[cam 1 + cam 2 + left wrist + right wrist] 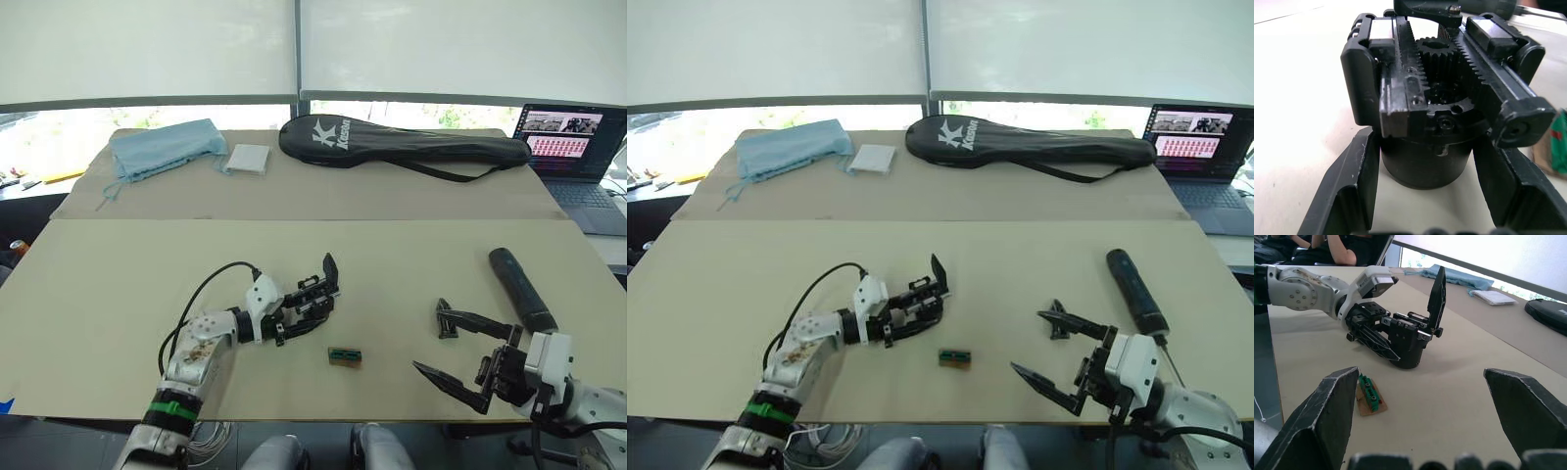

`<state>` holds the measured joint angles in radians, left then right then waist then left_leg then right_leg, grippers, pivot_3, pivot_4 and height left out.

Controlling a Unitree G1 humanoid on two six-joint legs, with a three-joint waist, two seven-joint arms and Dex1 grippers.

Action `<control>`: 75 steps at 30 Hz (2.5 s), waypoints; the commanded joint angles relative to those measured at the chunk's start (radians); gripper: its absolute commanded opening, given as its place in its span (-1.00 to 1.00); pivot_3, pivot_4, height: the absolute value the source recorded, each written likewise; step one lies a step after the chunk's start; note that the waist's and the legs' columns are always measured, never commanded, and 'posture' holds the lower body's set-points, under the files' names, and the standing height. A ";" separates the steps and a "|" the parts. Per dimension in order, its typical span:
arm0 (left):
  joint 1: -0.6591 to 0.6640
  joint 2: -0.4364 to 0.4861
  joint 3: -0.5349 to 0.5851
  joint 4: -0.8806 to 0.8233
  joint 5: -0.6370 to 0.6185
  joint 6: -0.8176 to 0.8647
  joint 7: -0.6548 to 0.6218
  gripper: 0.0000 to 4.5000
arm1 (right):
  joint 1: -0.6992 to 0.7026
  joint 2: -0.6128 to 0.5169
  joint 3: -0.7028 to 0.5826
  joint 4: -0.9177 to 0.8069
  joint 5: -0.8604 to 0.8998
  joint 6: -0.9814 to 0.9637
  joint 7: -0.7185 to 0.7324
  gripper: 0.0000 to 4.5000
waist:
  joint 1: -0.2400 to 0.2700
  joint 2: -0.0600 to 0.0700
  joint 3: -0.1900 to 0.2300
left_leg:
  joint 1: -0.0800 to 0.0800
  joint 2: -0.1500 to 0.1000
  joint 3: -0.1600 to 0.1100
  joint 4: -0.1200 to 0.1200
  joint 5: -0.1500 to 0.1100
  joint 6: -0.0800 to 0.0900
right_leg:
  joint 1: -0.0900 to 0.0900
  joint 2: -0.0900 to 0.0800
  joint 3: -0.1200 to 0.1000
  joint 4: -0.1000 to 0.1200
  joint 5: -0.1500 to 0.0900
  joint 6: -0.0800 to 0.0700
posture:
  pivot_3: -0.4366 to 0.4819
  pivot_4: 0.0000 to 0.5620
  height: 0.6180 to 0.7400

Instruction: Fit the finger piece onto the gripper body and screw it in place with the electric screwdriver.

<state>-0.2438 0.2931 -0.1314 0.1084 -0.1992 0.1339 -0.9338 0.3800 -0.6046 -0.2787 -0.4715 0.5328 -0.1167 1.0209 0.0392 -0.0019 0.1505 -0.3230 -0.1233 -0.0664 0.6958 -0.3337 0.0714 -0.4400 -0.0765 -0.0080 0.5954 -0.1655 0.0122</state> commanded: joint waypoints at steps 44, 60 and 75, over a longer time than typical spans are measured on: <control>0.127 -0.075 -0.085 -0.156 0.073 0.023 0.332 0.24 | -0.010 -0.034 -0.036 0.008 0.046 -0.003 0.039 1.00 | -0.001 0.000 0.000 | 0.001 0.000 0.000 0.000 -0.001 -0.002 | 0.001 0.000 0.000 0.000 0.000 0.000 | -0.05 -0.47 1.00; 0.131 0.095 0.006 -0.155 -0.065 0.054 0.111 0.97 | -0.006 -0.016 -0.017 0.012 0.037 -0.019 0.027 1.00 | -0.007 0.000 0.000 | 0.002 0.001 0.000 0.000 -0.001 -0.002 | 0.001 0.001 0.000 0.001 0.000 0.000 | -0.05 -0.47 1.00; -0.326 0.121 -0.034 0.472 -0.044 -0.293 -0.352 0.97 | 0.026 0.004 -0.017 -0.018 0.051 -0.010 0.011 1.00 | -0.001 0.000 0.000 | 0.001 -0.001 0.000 0.000 0.000 -0.002 | 0.000 0.000 -0.005 0.000 0.000 0.000 | -0.05 -0.47 1.00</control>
<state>-0.5479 0.4177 -0.1626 0.5403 -0.2528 -0.1162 -1.2422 0.4008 -0.6005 -0.2782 -0.4543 0.5674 -0.1239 1.0365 0.0383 -0.0023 0.1505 -0.3220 -0.1240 -0.0665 0.6956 -0.3331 0.0692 -0.4396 -0.0765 -0.0126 0.5957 -0.1653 0.0119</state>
